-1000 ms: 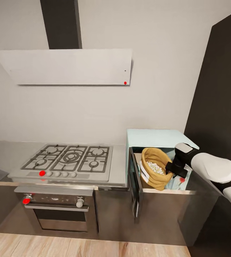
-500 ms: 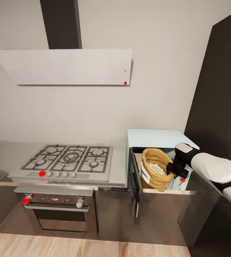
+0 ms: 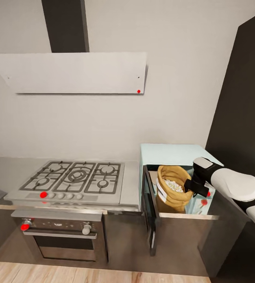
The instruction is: In the kitchen, take the popcorn bag from the countertop, put it into the microwave, and heat it until the popcorn is cooked so the cooked popcorn ends up inside the bag.
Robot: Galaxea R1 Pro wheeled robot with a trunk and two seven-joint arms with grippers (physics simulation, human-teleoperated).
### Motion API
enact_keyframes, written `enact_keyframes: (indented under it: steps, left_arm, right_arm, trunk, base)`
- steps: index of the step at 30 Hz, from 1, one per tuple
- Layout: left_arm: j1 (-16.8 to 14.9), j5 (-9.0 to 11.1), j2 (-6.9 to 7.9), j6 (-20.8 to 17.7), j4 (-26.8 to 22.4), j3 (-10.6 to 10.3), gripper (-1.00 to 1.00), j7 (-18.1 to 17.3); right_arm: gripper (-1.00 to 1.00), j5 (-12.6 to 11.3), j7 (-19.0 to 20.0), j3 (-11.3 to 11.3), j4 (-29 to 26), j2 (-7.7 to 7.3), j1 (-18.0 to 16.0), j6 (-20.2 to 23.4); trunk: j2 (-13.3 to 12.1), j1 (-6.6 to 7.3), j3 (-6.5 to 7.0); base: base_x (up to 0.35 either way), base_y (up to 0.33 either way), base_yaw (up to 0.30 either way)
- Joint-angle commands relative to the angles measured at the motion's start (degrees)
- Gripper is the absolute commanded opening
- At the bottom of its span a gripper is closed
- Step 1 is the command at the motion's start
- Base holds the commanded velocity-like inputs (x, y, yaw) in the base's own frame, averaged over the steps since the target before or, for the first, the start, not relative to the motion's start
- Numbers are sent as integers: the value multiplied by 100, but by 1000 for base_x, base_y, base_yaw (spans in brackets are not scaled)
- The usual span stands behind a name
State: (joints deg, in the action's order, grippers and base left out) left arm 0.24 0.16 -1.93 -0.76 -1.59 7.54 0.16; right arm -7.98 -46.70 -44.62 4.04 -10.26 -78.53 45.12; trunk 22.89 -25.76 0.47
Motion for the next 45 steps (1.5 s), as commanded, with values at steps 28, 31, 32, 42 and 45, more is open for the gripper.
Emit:
enact_keyframes:
  steps: [28, 31, 32, 42, 45]
  left_arm:
    - [3, 2, -1, -9, -8, 37, 100, 2]
    - [3, 2, -1, -11, -8, 37, 100, 2]
    - [3, 2, -1, -12, -8, 37, 100, 2]
    - [3, 2, -1, -12, -8, 37, 100, 2]
    - [3, 2, -1, -5, -8, 39, 100, 2]
  right_arm:
    - [-100, -54, -29, 32, 8, -3, -5, -4]
    - [-100, -54, -30, 32, 9, -3, -5, -4]
    - [-100, -54, -31, 32, 9, -3, -5, -4]
    - [-100, -54, -29, 32, 9, -3, -5, -4]
    - [-100, -54, -27, 32, 9, -3, -5, -4]
  trunk:
    - [3, -3, -2]
    - [3, -3, -2]
    - [3, -3, -2]
    - [3, -3, -2]
    - [3, -3, -2]
  base:
    - [93, 0, 0]
    - [27, 0, 0]
    - [7, 0, 0]
    - [7, 0, 0]
    - [182, 0, 0]
